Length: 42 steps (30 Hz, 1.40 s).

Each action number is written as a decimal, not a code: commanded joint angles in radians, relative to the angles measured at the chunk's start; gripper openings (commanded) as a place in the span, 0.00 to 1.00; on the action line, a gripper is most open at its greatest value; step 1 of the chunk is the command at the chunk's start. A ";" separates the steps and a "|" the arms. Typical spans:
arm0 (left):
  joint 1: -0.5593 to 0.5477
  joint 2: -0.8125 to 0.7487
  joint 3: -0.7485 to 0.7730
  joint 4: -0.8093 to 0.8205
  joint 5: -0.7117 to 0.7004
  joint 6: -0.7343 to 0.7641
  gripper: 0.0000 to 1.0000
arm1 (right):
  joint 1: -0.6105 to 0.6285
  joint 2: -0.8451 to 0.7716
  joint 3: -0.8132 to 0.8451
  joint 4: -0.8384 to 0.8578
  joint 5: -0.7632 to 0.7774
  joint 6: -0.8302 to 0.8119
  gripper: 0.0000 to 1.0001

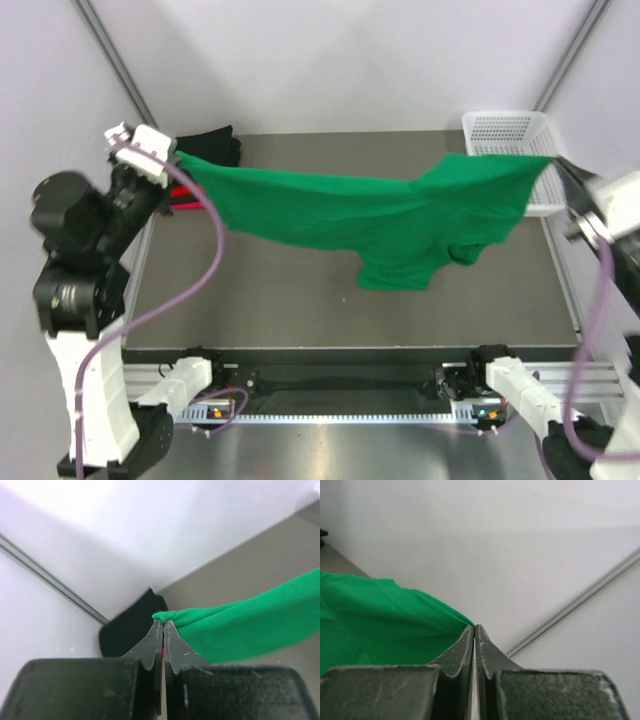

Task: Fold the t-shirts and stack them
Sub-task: Flatten the tshirt out

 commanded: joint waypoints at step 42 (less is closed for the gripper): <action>0.002 0.673 -0.323 0.339 -0.138 0.218 0.00 | -0.164 0.669 -0.573 0.713 0.058 -0.427 0.00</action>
